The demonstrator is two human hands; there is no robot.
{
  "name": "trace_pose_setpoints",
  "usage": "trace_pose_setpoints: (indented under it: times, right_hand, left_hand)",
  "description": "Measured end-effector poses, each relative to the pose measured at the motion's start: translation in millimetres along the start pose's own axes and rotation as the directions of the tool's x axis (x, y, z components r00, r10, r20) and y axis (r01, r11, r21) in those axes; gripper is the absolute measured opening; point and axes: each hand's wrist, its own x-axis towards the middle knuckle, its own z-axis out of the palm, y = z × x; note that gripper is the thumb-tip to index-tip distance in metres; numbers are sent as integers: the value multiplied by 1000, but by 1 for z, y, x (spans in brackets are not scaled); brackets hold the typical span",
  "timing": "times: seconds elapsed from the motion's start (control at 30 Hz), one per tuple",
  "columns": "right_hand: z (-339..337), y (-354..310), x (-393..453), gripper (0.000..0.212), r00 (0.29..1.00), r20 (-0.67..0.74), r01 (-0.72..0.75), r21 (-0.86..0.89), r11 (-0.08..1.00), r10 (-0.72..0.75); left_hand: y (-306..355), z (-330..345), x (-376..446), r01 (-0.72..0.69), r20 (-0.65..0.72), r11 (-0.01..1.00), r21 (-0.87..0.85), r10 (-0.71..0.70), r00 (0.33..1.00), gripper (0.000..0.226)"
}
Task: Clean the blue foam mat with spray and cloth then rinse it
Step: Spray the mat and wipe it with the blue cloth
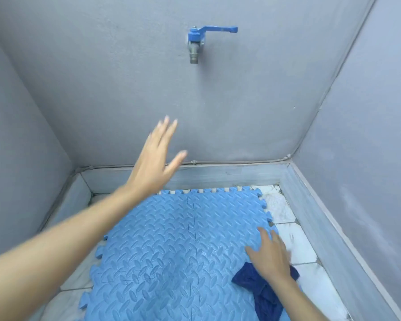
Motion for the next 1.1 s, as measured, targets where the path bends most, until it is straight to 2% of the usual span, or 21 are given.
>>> trace_pose_setpoints:
  times: [0.03,0.1,0.17,0.2,0.23,0.27,0.33,0.37,0.43,0.5,0.63,0.73,0.8,0.83,0.9,0.97,1.0,1.03,1.1]
  right_hand:
    - [28,22,-8,82,993,66,-98,-73,992,103]
    - [68,49,-19,96,975,74,-196,-151,969,209]
    - [86,54,-25,94,982,2,-187,-190,964,191]
    - [92,55,-24,87,989,-49,-145,-147,979,139]
    - [95,55,-21,78,992,-99,-86,-92,992,76]
    - [100,57,-12,69,990,-143,-13,-76,997,2]
    - [99,52,9,65,990,-140,10,-87,996,-22]
    - [95,43,23,66,992,-123,-2,-66,998,-6]
    - [94,23,59,67,984,-177,-28,16,999,30]
    - [99,-6,89,68,969,-229,-82,52,995,91]
    - [120,-87,118,75,966,-236,-82,116,990,107]
    - [153,-168,108,80,981,-189,63,121,991,-40]
    - [183,-225,76,79,962,-122,257,104,961,-244]
    - [197,-250,55,77,921,-69,389,76,918,-384]
    - [222,-287,19,68,758,60,651,10,759,-650]
    - [233,-299,10,59,602,174,795,-38,605,-779]
    - [231,-298,19,57,573,184,817,-53,574,-799]
    - [225,-293,32,56,576,162,817,-65,573,-801]
    - [206,-273,71,53,669,91,743,-58,666,-738]
  left_hand:
    - [-25,12,-57,84,115,994,63,-91,989,75]
    - [-76,37,-162,287,273,936,205,-337,901,98]
    - [-110,56,-243,471,336,818,330,-568,751,121]
    - [-120,63,-272,507,349,775,378,-626,697,124]
    - [-129,72,-294,493,372,762,420,-640,673,118]
    - [-133,78,-309,479,384,769,425,-632,673,102]
    - [-137,88,-320,486,396,775,404,-627,670,78]
    - [-133,90,-320,481,380,779,402,-620,687,77]
    - [-128,87,-316,505,317,765,400,-632,707,76]
    - [-127,88,-315,492,256,780,388,-603,755,71]
    - [-129,94,-320,503,220,798,332,-584,781,66]
    - [-135,99,-325,511,188,799,317,-581,792,63]
    - [-138,99,-326,525,175,792,313,-591,787,61]
    - [-138,98,-327,524,183,795,307,-589,787,61]
    - [-137,98,-327,529,188,798,288,-589,786,61]
    - [-136,99,-325,540,191,794,279,-597,779,63]
    - [-136,99,-325,543,187,792,281,-600,778,63]
    - [-137,99,-324,541,180,792,283,-598,781,63]
    - [-137,98,-324,539,174,794,281,-594,785,63]
